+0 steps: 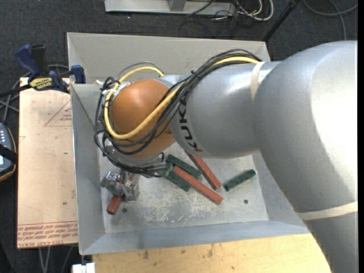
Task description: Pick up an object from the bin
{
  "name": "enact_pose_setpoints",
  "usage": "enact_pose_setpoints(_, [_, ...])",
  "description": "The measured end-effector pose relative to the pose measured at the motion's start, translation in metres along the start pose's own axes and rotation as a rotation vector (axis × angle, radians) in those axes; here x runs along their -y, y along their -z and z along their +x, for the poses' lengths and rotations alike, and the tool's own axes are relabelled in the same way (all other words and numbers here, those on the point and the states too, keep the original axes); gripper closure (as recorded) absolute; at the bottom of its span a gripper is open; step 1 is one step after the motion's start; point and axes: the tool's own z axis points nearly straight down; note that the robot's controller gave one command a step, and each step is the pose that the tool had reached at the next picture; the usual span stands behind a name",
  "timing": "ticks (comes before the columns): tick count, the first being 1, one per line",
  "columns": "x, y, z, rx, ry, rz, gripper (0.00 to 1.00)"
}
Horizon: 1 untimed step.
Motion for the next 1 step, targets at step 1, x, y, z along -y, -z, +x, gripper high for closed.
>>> enact_pose_setpoints(1, [0.0012,0.0193,-0.0018,0.007,0.000,0.005,1.00])
